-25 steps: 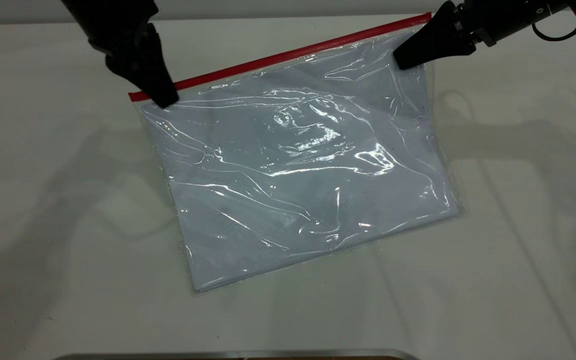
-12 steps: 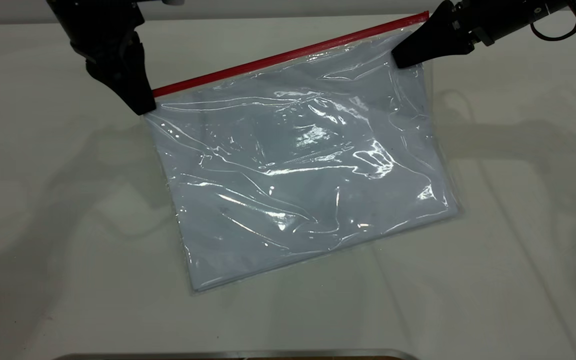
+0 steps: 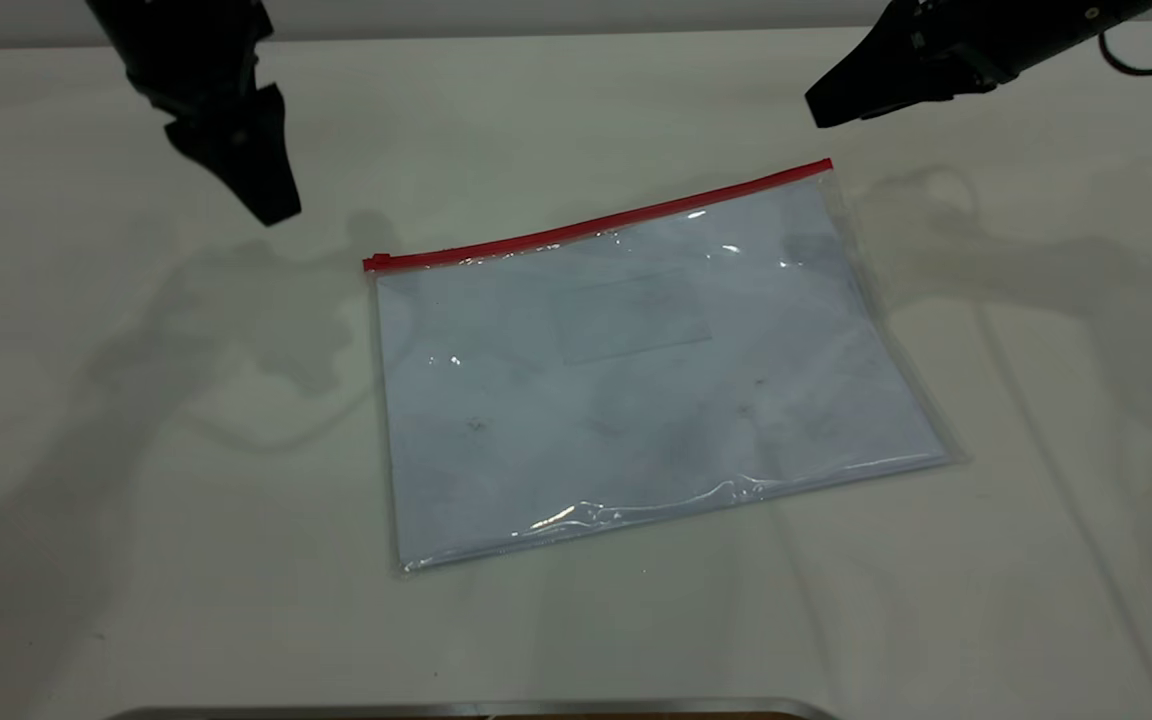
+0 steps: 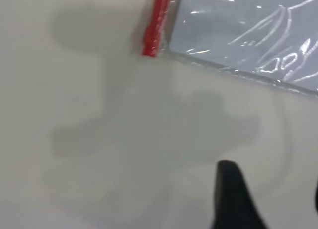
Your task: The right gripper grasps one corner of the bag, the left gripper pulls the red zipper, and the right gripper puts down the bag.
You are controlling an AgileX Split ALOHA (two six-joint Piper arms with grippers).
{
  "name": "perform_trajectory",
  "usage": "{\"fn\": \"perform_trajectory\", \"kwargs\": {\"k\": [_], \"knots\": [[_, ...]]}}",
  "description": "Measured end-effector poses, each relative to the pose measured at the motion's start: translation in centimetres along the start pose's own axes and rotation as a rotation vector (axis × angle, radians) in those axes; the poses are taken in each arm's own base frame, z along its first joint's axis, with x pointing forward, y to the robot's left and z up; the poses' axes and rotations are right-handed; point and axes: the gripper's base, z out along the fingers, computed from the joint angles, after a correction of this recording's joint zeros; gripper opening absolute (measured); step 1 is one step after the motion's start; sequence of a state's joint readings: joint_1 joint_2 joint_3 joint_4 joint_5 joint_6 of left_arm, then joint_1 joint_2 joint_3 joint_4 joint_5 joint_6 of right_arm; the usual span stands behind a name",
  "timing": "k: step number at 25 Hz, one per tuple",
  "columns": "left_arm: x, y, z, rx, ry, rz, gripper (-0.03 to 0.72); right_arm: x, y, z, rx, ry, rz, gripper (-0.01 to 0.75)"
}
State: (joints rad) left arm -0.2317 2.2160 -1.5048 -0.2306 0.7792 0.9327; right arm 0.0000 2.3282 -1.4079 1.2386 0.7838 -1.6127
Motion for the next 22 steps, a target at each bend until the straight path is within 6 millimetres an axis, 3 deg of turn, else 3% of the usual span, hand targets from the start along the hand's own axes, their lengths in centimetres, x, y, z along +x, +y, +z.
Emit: {"fn": "perform_trajectory", "kwargs": {"k": [4, 10, 13, 16, 22], "knots": [[-0.8, 1.0, -3.0, -0.065, 0.038, -0.089, 0.592, -3.1, 0.5, -2.6, 0.057, -0.003, -0.053, 0.670], [-1.2, 0.9, -12.0, -0.181, 0.092, -0.306, 0.593, -10.4, 4.8, -11.9, 0.192, -0.065, -0.129, 0.609], [-1.3, 0.9, -16.4, -0.312, 0.041, -0.398, 0.587, -13.1, 8.6, -17.6, 0.274, -0.124, -0.158, 0.589], [-0.6, 0.2, -20.1, -0.421, -0.024, -0.521, 0.586, -14.4, 12.7, -22.8, 0.340, -0.185, -0.202, 0.586], [1.2, -2.9, -27.2, -0.539, -0.191, -0.634, 0.586, -14.0, 21.2, -30.8, 0.379, -0.255, -0.291, 0.585]]}}
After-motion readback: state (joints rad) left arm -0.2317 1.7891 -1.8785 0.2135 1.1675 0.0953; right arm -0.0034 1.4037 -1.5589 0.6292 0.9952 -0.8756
